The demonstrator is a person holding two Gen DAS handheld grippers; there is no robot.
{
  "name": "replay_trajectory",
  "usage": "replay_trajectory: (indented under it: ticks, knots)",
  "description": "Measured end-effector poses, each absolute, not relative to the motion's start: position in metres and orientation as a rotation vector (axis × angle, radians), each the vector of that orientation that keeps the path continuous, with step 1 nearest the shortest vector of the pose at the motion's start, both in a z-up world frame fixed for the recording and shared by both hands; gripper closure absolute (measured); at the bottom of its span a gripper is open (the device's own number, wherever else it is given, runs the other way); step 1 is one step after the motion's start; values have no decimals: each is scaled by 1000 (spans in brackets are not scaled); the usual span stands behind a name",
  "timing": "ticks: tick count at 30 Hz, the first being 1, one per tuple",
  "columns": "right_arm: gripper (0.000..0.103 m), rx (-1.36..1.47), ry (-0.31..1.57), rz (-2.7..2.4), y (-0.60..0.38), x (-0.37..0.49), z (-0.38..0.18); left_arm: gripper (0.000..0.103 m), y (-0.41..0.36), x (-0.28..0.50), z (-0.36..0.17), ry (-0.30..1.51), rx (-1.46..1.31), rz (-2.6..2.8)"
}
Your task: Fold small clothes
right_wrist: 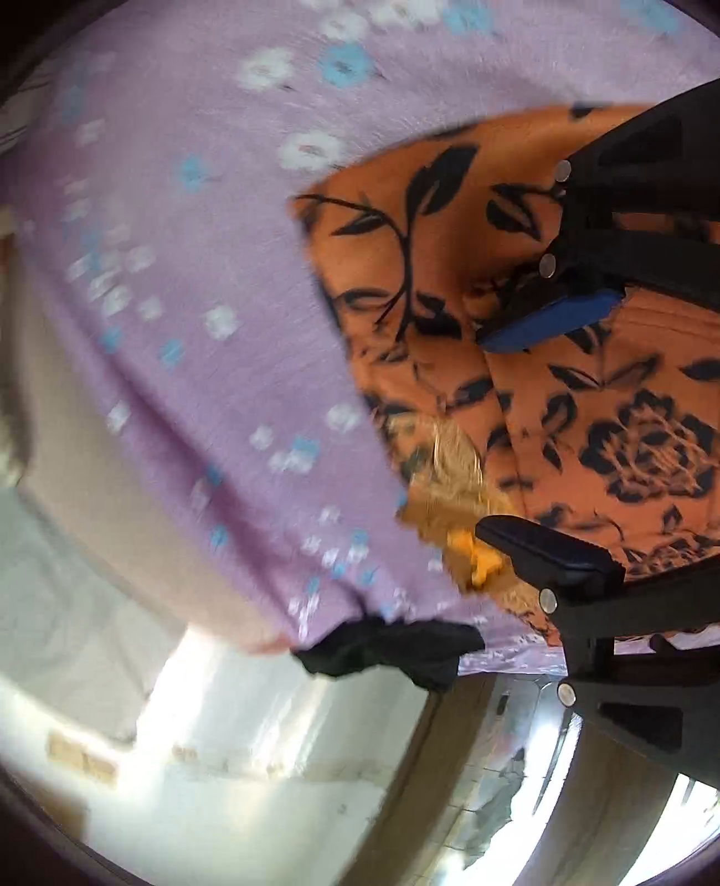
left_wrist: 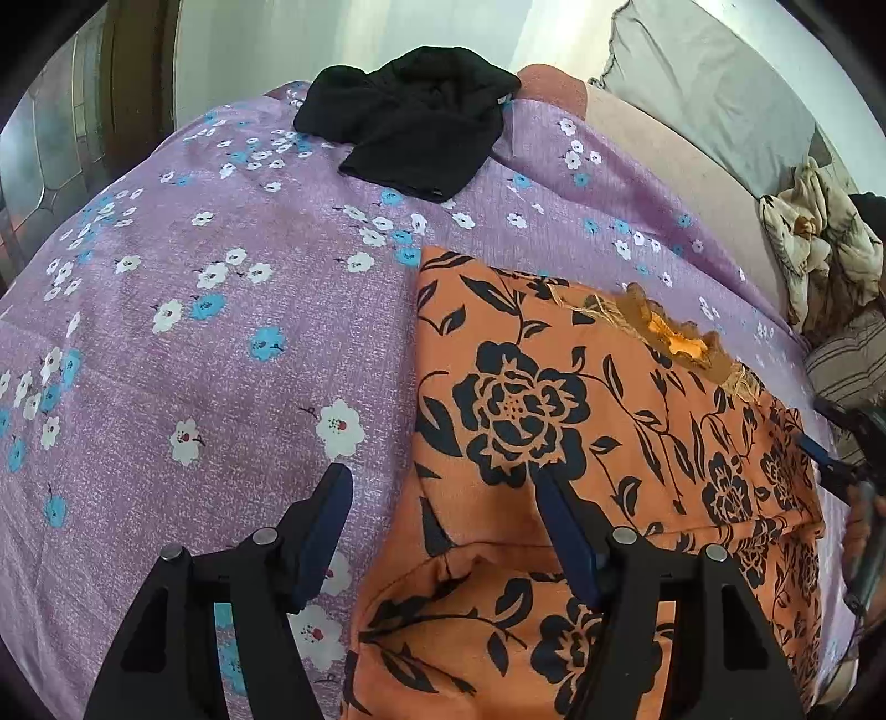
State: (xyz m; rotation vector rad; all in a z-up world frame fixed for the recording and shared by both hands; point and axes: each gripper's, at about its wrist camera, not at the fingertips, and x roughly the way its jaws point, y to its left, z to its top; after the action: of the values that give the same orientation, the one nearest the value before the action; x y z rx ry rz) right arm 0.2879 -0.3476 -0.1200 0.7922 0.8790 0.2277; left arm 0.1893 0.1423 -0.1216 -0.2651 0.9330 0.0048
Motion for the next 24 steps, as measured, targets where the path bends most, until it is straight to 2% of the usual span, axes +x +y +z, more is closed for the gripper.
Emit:
replay_trajectory:
  ticks: [8, 11, 16, 24]
  knots:
    - [37, 627, 900, 237, -365, 148, -86, 34, 154, 160, -114, 907, -282, -42]
    - [37, 553, 959, 228, -378, 103, -83, 34, 154, 134, -101, 904, -286, -101]
    - [37, 552, 1072, 219, -405, 47, -99, 33, 155, 59, -81, 918, -276, -148]
    - [37, 571, 1215, 255, -407, -11, -130, 33, 152, -27, -108, 1072, -367, -105]
